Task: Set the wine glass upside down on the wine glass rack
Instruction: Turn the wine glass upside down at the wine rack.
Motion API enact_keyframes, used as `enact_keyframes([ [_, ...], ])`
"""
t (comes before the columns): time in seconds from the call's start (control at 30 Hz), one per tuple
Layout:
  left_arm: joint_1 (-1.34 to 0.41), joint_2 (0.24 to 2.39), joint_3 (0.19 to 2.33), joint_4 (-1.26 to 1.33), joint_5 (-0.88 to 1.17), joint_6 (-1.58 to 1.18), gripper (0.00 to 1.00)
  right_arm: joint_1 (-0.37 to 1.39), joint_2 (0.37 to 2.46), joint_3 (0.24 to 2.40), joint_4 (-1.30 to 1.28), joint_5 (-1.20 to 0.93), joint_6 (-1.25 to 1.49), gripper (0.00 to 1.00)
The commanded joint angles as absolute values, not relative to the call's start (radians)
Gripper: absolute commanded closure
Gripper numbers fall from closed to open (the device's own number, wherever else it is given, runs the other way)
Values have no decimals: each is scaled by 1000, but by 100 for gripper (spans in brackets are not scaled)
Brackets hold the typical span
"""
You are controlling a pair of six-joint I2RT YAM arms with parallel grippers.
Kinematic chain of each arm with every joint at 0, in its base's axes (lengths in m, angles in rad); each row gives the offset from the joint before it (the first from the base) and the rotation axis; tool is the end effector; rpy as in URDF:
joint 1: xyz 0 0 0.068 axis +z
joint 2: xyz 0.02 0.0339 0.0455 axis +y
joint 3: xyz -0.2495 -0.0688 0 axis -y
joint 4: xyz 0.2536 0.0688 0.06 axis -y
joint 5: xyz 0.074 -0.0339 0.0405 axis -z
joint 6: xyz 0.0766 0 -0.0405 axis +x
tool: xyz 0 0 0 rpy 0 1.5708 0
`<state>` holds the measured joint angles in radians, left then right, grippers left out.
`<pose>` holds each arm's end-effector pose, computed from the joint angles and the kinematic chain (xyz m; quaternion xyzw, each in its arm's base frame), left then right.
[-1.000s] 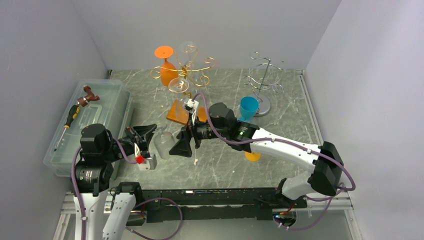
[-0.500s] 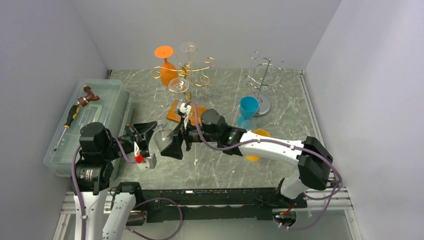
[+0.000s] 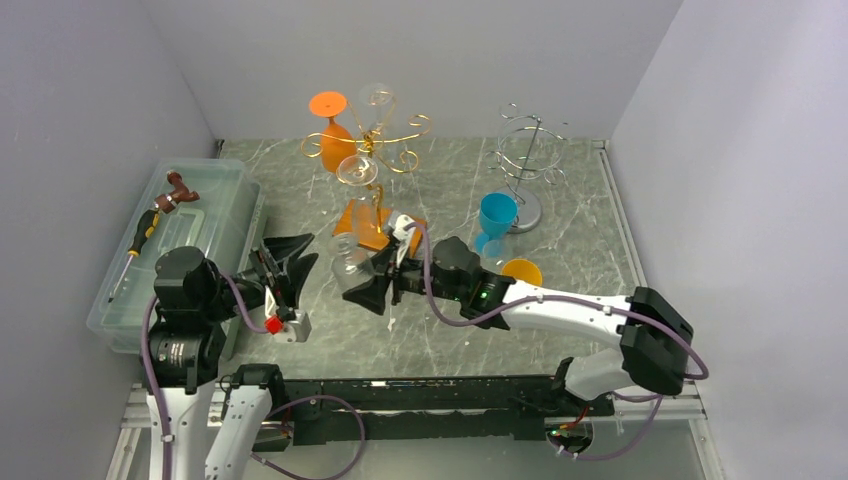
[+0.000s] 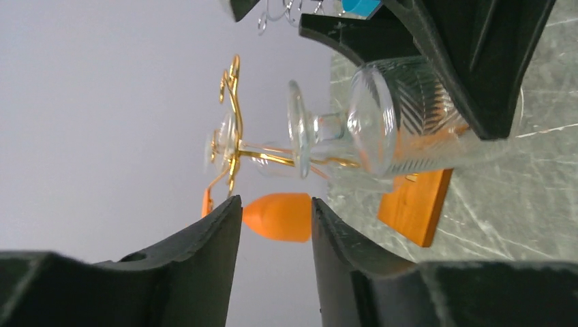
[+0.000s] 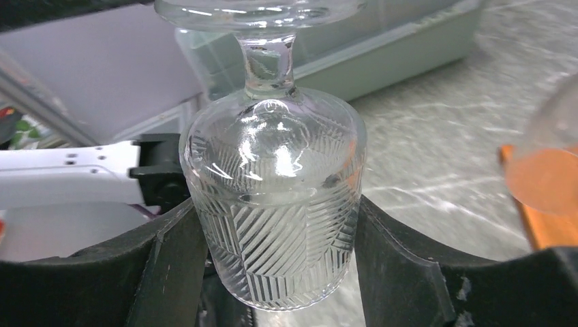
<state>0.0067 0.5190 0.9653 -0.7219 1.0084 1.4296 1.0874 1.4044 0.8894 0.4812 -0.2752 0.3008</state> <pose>0.1172 -0.0640 0.3696 0.6767 0.3386 0.0574 0.6513 0.1566 0.3431 0.2819 -0.3610 0.6212 0.5162 0.4661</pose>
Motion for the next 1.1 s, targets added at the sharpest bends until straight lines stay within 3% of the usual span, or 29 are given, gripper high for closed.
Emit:
enact_keyframes([
  [0.0, 6, 528, 974, -650, 1066, 1424, 41, 1056, 1288, 825, 627, -153, 230, 61],
  [0.03, 6, 532, 980, -647, 1059, 1421, 31, 1046, 1269, 809, 627, -145, 225, 62],
  [0.17, 6, 545, 985, -629, 1008, 1388, 15, 1024, 1179, 766, 576, -92, 165, 63],
  [0.27, 6, 551, 992, -642, 976, 1333, 10, 986, 1099, 743, 532, -66, 119, 63],
  [0.53, 6, 519, 946, -655, 971, 1327, 10, 788, 1046, 798, 413, -150, 66, 64],
  [1.07, 6, 538, 935, -671, 951, 1361, 13, 559, 1258, 950, 473, -346, 56, 66],
])
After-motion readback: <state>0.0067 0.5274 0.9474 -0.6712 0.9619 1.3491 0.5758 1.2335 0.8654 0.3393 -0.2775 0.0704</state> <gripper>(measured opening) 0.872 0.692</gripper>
